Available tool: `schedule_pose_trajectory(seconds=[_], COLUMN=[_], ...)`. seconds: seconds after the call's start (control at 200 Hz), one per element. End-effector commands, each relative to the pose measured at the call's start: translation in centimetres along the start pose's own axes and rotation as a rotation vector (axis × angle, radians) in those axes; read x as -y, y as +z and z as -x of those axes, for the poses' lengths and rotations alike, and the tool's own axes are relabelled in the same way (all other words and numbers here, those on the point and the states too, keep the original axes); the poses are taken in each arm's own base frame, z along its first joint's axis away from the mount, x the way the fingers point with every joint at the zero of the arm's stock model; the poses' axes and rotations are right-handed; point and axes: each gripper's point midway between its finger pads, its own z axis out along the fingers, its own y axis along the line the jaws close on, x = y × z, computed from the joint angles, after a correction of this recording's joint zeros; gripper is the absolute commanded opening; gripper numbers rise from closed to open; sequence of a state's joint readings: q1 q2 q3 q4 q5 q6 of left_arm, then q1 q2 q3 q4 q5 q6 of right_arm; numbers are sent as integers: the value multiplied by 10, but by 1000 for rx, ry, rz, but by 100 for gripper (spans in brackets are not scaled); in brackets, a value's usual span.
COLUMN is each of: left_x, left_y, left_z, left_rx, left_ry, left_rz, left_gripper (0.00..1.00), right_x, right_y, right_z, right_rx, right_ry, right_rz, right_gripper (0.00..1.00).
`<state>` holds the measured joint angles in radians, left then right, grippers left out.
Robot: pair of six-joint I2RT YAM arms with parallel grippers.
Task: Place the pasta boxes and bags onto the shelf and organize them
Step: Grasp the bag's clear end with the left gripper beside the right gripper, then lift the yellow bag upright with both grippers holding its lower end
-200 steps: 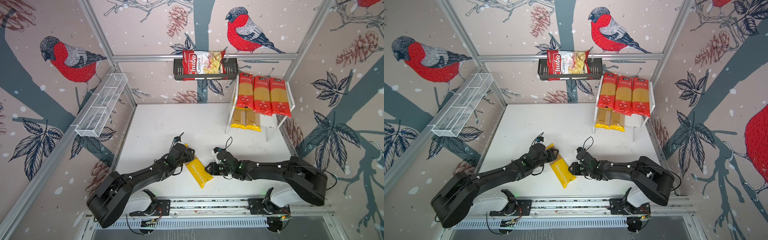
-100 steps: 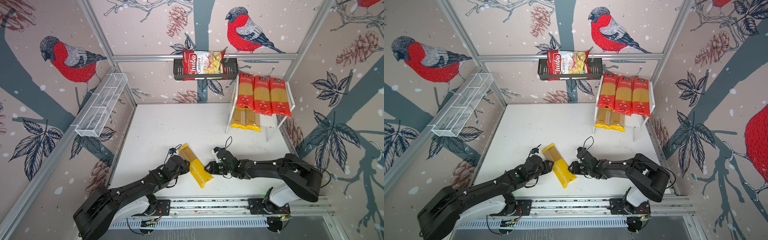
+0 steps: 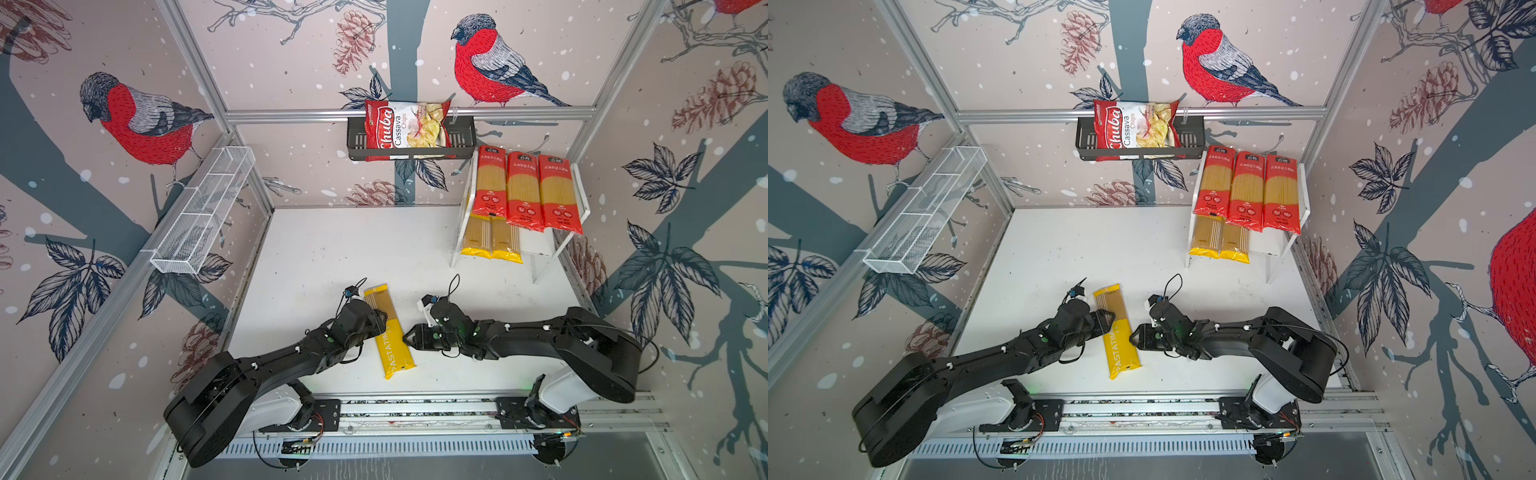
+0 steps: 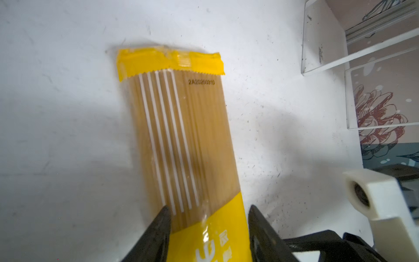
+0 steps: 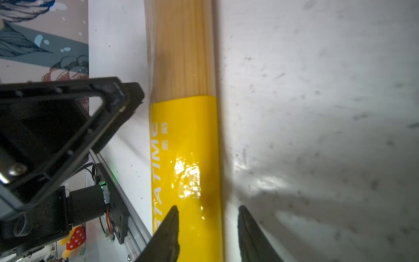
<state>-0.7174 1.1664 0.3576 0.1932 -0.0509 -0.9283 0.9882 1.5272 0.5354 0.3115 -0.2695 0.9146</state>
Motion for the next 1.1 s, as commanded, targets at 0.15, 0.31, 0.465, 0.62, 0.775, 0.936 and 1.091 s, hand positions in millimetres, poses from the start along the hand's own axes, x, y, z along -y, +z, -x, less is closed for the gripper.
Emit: schedule_pose_trajectory(seconds=[0.15, 0.31, 0.465, 0.62, 0.775, 0.936, 1.091], left_x=[-10, -13, -5, -2, -1, 2, 6], left_y=[-5, -3, 7, 8, 6, 5, 2], left_z=[-14, -27, -39, -35, -34, -35, -32], left_rx=[-42, -69, -107, -90, -85, -88, -76], left_ry=[15, 6, -9, -16, -11, -16, -23], left_rz=[-7, -10, -52, -62, -65, -88, -105], left_gripper=[55, 55, 53, 42, 32, 30, 30], right_x=[1, 0, -12, -30, -36, -41, -43], right_y=[1, 11, 27, 40, 40, 39, 35], right_z=[6, 5, 3, -2, 2, 5, 7], right_rx=[21, 9, -21, -56, -40, -27, -13], right_ry=[27, 31, 16, 4, 12, 20, 31], right_rz=[17, 25, 59, 131, 175, 200, 228], right_gripper=[49, 49, 48, 43, 36, 30, 21])
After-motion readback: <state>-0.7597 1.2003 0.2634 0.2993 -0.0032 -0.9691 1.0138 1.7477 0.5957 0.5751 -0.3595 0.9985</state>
